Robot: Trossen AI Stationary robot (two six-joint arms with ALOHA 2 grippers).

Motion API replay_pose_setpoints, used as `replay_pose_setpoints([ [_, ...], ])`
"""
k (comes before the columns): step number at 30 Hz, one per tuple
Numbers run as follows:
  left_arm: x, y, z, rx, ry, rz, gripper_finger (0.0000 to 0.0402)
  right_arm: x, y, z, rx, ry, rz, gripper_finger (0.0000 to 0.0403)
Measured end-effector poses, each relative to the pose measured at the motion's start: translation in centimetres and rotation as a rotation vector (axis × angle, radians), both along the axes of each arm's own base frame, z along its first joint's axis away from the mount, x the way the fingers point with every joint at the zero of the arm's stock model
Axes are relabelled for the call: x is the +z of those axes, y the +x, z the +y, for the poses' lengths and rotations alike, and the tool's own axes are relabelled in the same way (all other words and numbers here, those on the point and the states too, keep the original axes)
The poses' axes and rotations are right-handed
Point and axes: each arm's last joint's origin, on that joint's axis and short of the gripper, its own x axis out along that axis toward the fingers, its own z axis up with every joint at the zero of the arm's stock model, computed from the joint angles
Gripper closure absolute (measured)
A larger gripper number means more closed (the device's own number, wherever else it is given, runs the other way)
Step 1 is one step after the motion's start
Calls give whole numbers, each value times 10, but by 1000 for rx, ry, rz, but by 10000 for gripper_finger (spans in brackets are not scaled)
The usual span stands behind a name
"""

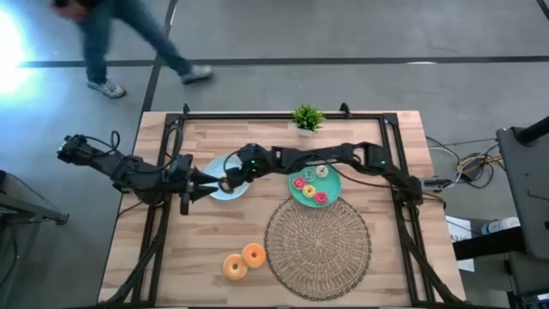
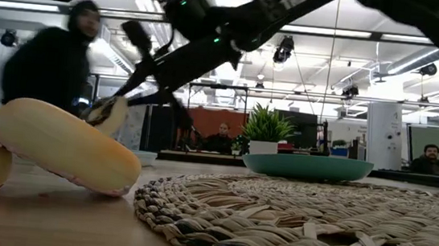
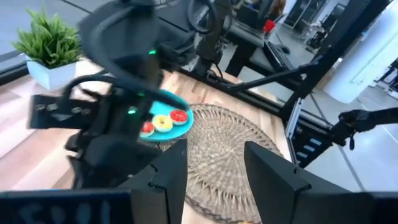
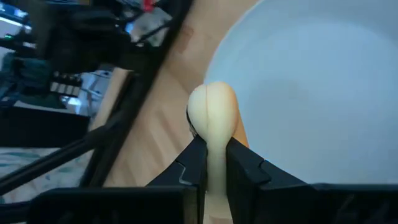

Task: Pick & Place donuts
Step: Put the big black donut on the blue plate, then put the big purple donut on the blue plate

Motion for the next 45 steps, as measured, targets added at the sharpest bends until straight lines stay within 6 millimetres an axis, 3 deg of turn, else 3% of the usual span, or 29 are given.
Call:
replay_pose_setpoints([
  [5, -1, -7, 2, -5, -12, 10, 269, -13, 17, -6, 33, -35, 126, 370],
  [10, -2, -15, 5, -4, -9, 21, 269, -10, 24, -7, 36, -142, 218, 369],
  [21, -6, -28, 11, -1, 12, 50, 269, -20, 15, -17, 26, -195, 394, 365],
  [27, -6, -31, 13, -4, 25, 42, 269, -14, 14, -16, 31, -228, 402, 307],
  [35, -6, -32, 13, -6, 25, 37, 269, -11, -2, -11, 15, -327, 597, 213],
  [45, -6, -32, 13, -6, 20, 37, 269, 9, -9, 4, 59, -509, 680, 173],
])
